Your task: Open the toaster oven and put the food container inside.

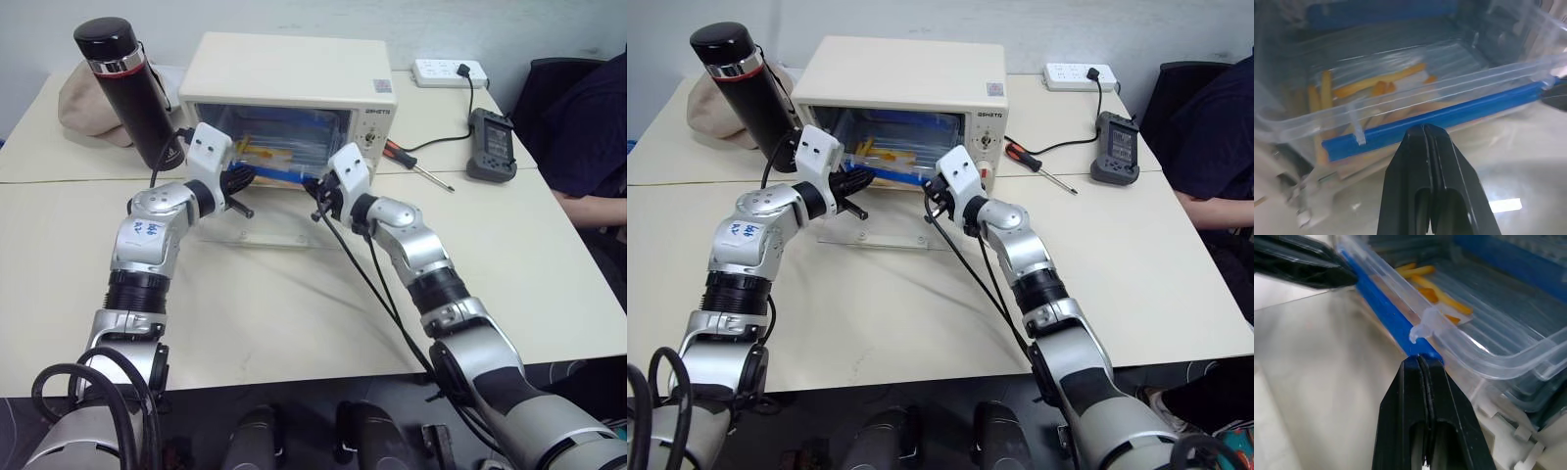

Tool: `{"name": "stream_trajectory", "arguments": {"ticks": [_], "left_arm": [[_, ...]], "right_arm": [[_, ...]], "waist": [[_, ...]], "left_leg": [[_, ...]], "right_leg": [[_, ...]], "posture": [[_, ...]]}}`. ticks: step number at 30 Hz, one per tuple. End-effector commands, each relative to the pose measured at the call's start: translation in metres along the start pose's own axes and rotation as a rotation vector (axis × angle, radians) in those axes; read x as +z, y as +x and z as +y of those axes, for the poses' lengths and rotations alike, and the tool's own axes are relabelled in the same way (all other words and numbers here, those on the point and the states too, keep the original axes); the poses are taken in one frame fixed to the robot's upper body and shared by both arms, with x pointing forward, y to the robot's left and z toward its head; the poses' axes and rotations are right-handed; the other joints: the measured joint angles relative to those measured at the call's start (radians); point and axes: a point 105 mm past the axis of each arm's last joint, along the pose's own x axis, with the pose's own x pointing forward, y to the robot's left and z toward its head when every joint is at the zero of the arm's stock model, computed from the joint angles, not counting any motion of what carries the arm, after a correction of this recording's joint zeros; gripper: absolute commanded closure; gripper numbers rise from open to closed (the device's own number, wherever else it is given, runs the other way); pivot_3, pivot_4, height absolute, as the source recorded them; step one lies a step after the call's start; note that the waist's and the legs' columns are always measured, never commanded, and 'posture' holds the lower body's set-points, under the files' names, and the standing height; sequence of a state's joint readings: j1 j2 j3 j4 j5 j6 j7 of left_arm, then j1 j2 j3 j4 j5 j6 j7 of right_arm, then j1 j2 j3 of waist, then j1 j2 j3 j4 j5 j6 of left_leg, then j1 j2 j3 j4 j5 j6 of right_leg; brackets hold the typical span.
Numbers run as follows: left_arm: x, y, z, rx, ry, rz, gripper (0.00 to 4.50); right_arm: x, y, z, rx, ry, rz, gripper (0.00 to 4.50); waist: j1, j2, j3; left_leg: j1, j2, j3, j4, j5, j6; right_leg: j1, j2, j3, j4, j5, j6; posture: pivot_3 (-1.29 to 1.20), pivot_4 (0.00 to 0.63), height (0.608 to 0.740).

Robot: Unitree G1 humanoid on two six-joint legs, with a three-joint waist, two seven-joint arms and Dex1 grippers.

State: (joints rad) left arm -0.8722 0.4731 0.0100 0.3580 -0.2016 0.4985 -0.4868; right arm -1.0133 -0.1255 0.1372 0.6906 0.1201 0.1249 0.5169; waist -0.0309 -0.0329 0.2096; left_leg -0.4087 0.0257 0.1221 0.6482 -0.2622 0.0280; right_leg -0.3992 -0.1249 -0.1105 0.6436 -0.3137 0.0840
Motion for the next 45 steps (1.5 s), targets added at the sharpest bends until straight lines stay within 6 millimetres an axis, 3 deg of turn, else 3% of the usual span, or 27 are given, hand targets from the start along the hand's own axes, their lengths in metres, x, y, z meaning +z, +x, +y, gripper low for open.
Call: {"name": "stream_trajectory", "arguments": {"ticks": [1,8,11,15,18,23,27,29,33,39,42,45], "left_arm": [[0.019,0.007,0.003,0.012,0.036,-0.065,4.46],[0.024,0.014,0.022,0.072,0.022,-0.091,4.46],[0.031,-0.002,0.019,0.005,0.003,-0.123,3.85],[0.042,-0.058,-0.006,-0.228,0.086,-0.132,2.70],[0.040,-0.106,-0.018,-0.359,0.163,-0.057,1.80],[0.037,-0.162,-0.021,-0.462,0.214,0.110,0.21],[0.035,-0.202,0.001,-0.407,0.228,0.257,0.03],[0.037,-0.207,0.008,-0.369,0.237,0.256,0.03],[0.046,-0.212,0.004,-0.387,0.147,0.211,0.03],[0.047,-0.210,0.011,-0.338,0.168,0.186,0.03],[0.051,-0.208,0.019,-0.307,0.160,0.151,0.00],[0.055,-0.209,0.026,-0.290,0.146,0.128,0.00]], "right_arm": [[0.025,0.010,-0.010,-0.066,-0.011,-0.087,4.50],[0.032,0.011,-0.012,-0.058,0.011,-0.122,4.50],[0.029,-0.009,-0.006,0.016,0.017,-0.128,4.50],[0.018,-0.068,0.014,0.160,0.082,-0.064,4.50],[-0.001,-0.109,0.032,0.248,0.102,0.049,4.50],[-0.025,-0.144,0.050,0.289,0.247,0.169,4.50],[-0.056,-0.142,0.058,0.230,0.286,0.227,4.50],[-0.064,-0.132,0.059,0.203,0.287,0.225,4.50],[-0.073,-0.104,0.055,0.171,0.246,0.206,4.50],[-0.037,-0.077,0.034,0.156,0.241,0.072,4.50],[0.010,-0.086,0.014,0.184,0.225,-0.050,3.92],[0.057,-0.112,-0.008,0.226,0.162,-0.126,2.92]], "waist": [[0.000,0.000,0.000],[-0.005,0.000,0.000],[-0.004,0.000,0.000],[-0.004,0.000,0.000],[-0.004,0.001,0.000],[0.000,0.001,0.000],[0.003,0.002,0.001],[0.005,0.002,0.001],[0.001,0.002,0.001],[-0.001,0.002,0.001],[0.000,0.003,0.002],[0.005,0.004,0.002]], "left_leg": [[0.000,0.000,0.000,0.000,0.000,0.000],[0.000,0.001,0.001,-0.001,0.000,0.000],[0.000,0.001,0.001,-0.001,0.000,0.000],[-0.008,0.001,0.000,-0.001,0.000,0.000],[-0.013,0.002,-0.001,0.001,0.000,0.000],[-0.009,0.006,-0.001,0.001,0.001,-0.003],[-0.004,0.006,0.000,-0.002,0.000,-0.008],[-0.004,0.007,0.000,-0.002,-0.002,-0.012],[-0.004,0.007,0.001,-0.002,0.000,-0.009],[-0.004,0.008,0.001,-0.002,0.000,-0.009],[-0.006,0.008,0.001,-0.001,0.000,-0.009],[-0.010,0.008,0.000,0.000,0.001,-0.008]], "right_leg": [[0.000,0.000,0.000,0.000,0.000,0.000],[0.000,0.001,0.000,0.000,0.000,0.000],[-0.001,0.001,0.000,0.000,0.000,0.000],[-0.009,0.001,0.002,0.000,0.000,0.000],[-0.015,0.002,0.001,0.002,0.000,0.000],[-0.012,0.008,0.004,-0.001,0.001,-0.004],[-0.011,0.007,0.005,-0.001,0.001,-0.009],[-0.011,0.007,0.004,0.000,0.000,-0.011],[-0.012,0.008,0.005,0.000,-0.001,-0.011],[-0.013,0.009,0.005,0.001,-0.001,-0.011],[-0.014,0.009,0.005,0.002,-0.001,-0.011],[-0.016,0.009,0.004,0.004,-0.001,-0.011]], "posture": [[0.00,0.150,0.740],[0.00,0.150,0.740],[0.00,0.150,0.740],[0.00,0.150,0.740],[0.00,0.150,0.740],[0.00,0.150,0.740],[0.00,0.150,0.740],[0.00,0.150,0.740],[0.00,0.150,0.740],[0.00,0.150,0.740],[0.00,0.150,0.740],[0.00,0.150,0.740]]}}
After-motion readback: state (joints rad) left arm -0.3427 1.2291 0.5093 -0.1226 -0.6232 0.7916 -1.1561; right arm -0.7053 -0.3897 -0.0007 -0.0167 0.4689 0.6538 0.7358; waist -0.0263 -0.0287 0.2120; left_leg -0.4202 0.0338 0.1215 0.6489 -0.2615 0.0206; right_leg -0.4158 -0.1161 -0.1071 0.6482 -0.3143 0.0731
